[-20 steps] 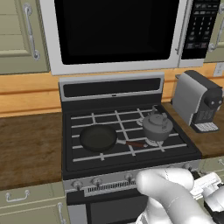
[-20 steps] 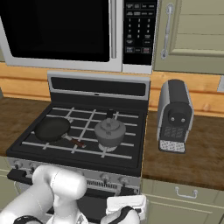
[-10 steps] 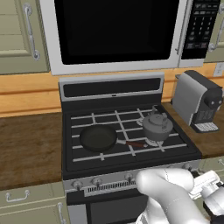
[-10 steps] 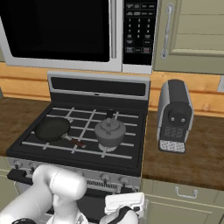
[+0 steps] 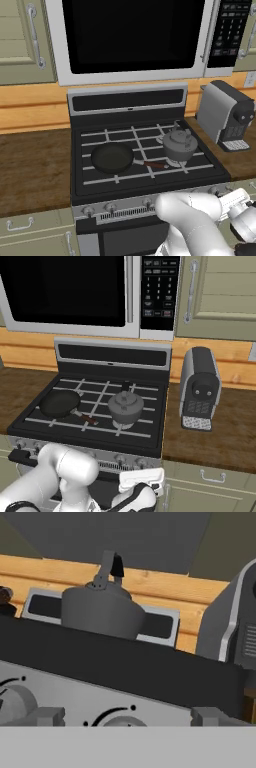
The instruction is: Pick the kettle from the counter and place it on a stove burner. Then turn the burner on.
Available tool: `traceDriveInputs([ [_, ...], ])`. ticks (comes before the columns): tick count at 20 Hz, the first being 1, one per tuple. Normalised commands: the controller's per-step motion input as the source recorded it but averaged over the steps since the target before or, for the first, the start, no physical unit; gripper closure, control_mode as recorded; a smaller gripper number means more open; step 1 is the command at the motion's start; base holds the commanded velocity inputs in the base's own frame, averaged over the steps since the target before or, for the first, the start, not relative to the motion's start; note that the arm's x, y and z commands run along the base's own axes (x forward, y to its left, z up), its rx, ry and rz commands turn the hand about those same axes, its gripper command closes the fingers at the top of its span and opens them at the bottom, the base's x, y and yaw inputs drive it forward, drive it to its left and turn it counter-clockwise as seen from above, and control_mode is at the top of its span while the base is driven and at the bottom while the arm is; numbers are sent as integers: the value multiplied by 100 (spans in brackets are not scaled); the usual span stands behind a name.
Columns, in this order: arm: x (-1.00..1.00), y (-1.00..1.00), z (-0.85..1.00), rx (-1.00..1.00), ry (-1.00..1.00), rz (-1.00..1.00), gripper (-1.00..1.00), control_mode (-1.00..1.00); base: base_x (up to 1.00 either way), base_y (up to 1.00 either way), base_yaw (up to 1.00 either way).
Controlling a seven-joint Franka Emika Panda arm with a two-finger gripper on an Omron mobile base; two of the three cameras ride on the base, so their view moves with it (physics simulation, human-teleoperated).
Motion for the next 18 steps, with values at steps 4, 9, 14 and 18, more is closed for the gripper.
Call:
traceDriveInputs([
  [4, 0, 5, -32, -5, 2, 0, -100, -100, 0, 0, 0],
  [9, 0, 0, -14, 0, 1, 0, -100, -100, 0, 0, 0],
  [14, 1, -16, -1, 0, 0, 0, -100, -100, 0, 0, 0],
  [18, 5, -9, -1, 0, 3, 0, -100, -100, 0, 0, 0],
])
